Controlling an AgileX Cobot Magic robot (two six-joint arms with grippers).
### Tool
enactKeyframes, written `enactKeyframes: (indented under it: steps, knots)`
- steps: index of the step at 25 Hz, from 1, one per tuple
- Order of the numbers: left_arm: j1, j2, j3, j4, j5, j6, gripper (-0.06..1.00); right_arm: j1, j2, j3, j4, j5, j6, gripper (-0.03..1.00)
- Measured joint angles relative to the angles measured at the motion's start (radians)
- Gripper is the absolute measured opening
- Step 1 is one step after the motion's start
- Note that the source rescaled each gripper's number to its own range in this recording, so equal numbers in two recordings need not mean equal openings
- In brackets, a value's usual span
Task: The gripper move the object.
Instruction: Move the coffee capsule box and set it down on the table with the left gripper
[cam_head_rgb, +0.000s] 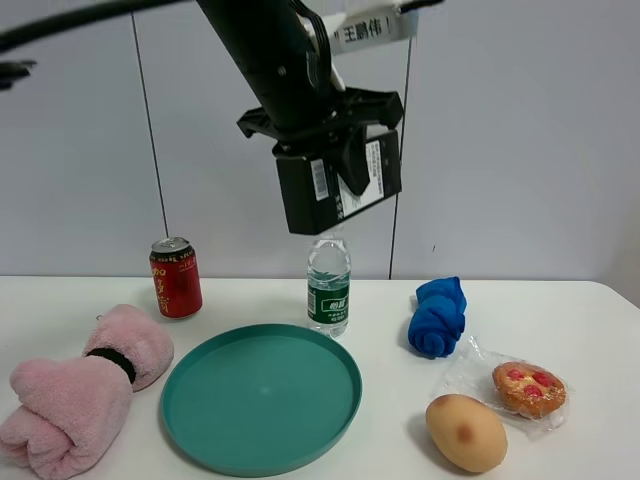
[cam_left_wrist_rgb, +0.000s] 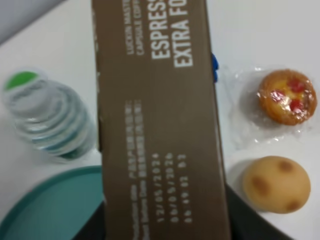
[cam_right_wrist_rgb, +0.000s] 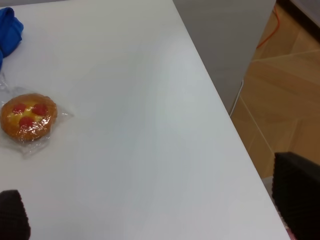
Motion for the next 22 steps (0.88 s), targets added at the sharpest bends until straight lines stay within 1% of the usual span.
enactKeyframes:
  steps: [3,5,10,15,22]
  knots:
    - [-0.016,0.061,0.0,-0.001,-0.011,0.0,0.02,0.0,0.0,0.0,0.0,0.0,0.0,1.0]
    - [-0.02,0.1,0.0,-0.019,-0.028,-0.002,0.02,0.0,0.0,0.0,0.0,0.0,0.0,1.0]
    - [-0.02,0.176,0.0,-0.042,-0.053,-0.015,0.02,0.0,0.0,0.0,0.0,0.0,0.0,1.0]
    - [-0.021,0.238,0.0,-0.05,-0.06,-0.044,0.02,0.0,0.0,0.0,0.0,0.0,0.0,1.0]
    - [-0.06,0.265,0.0,-0.051,-0.087,-0.148,0.02,0.0,0.0,0.0,0.0,0.0,0.0,1.0]
